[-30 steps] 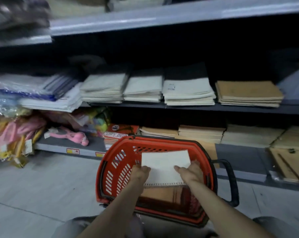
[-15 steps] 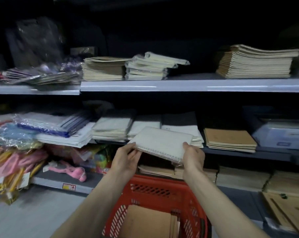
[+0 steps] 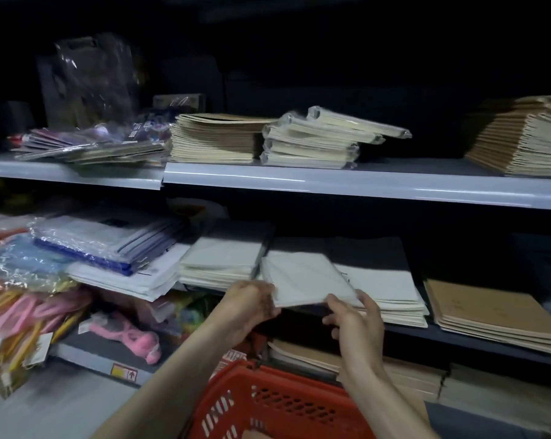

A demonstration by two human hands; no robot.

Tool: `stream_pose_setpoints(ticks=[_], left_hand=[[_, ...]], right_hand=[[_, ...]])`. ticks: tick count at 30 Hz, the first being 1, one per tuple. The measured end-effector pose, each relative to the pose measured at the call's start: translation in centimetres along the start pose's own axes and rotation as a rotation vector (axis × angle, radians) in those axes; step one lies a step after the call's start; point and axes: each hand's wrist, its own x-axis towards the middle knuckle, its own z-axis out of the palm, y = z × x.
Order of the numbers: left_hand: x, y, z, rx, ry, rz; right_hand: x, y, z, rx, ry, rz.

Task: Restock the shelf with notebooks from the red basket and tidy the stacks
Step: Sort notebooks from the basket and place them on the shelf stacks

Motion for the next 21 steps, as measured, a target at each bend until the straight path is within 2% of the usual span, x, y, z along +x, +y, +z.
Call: stream_pose_setpoints(ticks=[2,4,9,13,21], left_hand=[[1.1,0.3,-0.2,-0.007,-0.052,0.049],[2.0,0.2,-0.1,0.043,-0.026,0.125],[5.0,-0.7,-0.8,0.519,0.244,0.315],[6.3,-1.5,-1.4,0.714,0.361,0.388],[6.6,-2.4,-1.1,0.732,0.378,0.4]], right_hand=[[1.8,-0.3,0.1,-0.146,-0.043,-0.07],[3.7,-0.5,0.4,-0.289,-0.06,-0.119],[7.2,-0.7,1.5,-0.65,-0.055,-0.227],[8.4,-0.3,2.3,-0.737,-0.043,-0.264],[8.2,0.9,2.4,-0.849,-0.052,-0.352]])
